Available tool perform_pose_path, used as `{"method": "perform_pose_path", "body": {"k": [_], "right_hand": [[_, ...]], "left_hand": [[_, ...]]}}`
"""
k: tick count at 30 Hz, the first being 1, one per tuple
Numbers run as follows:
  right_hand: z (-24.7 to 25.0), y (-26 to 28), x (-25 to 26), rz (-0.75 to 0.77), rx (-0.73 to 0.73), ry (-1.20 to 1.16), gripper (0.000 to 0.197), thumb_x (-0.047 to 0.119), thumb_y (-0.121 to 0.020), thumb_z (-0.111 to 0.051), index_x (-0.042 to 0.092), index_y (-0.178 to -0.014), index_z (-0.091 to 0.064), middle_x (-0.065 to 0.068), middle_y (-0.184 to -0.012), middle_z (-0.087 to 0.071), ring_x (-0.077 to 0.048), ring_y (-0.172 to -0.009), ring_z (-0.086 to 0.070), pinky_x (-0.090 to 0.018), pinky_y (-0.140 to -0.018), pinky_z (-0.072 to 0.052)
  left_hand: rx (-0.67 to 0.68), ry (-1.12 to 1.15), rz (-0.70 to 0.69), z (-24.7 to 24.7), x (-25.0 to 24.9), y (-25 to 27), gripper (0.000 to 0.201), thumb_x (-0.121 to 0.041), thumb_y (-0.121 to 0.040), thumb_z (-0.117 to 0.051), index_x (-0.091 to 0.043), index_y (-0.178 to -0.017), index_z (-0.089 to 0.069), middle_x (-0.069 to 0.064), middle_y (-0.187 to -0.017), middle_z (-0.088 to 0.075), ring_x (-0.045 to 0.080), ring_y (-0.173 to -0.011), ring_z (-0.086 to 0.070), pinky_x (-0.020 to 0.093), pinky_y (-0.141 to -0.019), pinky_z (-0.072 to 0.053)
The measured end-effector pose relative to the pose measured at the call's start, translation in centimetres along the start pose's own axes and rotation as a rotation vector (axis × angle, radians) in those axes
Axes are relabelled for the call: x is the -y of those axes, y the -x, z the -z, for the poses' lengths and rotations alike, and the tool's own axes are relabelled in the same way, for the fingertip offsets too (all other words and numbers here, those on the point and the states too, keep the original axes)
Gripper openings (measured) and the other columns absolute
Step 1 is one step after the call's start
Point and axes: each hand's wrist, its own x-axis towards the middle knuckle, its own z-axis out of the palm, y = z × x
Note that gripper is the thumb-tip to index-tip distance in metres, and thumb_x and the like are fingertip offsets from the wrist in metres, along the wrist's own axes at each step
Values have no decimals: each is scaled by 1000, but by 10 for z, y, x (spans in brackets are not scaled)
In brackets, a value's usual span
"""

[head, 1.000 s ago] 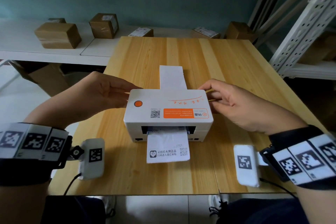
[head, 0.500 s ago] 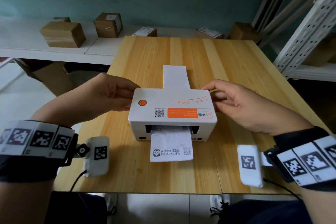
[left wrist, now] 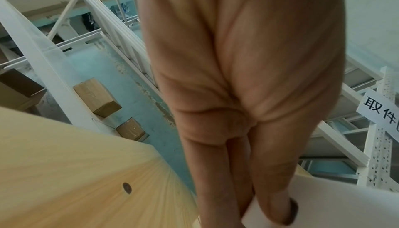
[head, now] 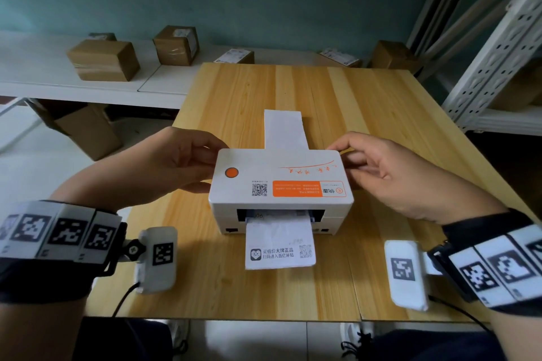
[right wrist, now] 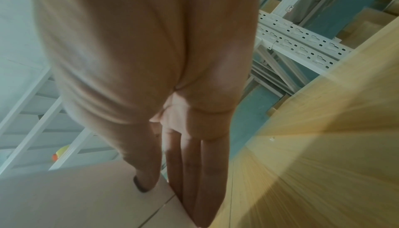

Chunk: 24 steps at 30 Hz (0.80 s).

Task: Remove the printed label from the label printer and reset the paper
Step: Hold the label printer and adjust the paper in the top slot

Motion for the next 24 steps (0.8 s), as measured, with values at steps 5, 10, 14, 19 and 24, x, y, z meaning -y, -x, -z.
{"method": "perform_pose_path", "body": {"k": [5,10,14,19,24], "right_hand": [[0,0,0,5,1,36,35,5,-99,-50,32,-120,-57,20,-109,-71,11,-109,-62,-13,-90,-51],[-1,0,2,10,1,46,33,4,-100,-49,29,-121,-56,19,-109,-71,8,-108,-64,-19,-93,-52],[-1,1,1,5,-2,39,33,4,-100,-49,30,-119,-56,20,-112,-69,8,-109,-63,-19,-93,-52],[0,2,1,14,-22,73,34,4,-100,-47,30,-120,-56,22,-116,-63,18,-111,-54,-4,-83,-48],[1,4,3,22,-27,109,33,5,-100,-46,30,-121,-55,25,-113,-63,20,-112,-52,-8,-84,-51]], "left_hand": [[-6,-38,8,-2,-7,3,26,0,-96,-56,-18,-112,-66,-14,-103,-80,3,-94,-76,27,-65,-64],[11,-69,-10,0,-8,6,27,-1,-98,-53,-17,-118,-63,-14,-108,-79,3,-98,-75,34,-62,-65],[-1,-78,-13,-1,-9,6,27,-1,-97,-55,-18,-116,-65,-17,-106,-78,1,-97,-75,29,-60,-64],[-7,-53,1,-2,-10,5,31,-1,-96,-57,-21,-118,-66,-16,-105,-78,3,-94,-76,27,-60,-64],[-2,-73,6,-2,-11,6,32,-1,-96,-57,-23,-117,-67,-13,-115,-73,7,-98,-75,31,-61,-65]]}}
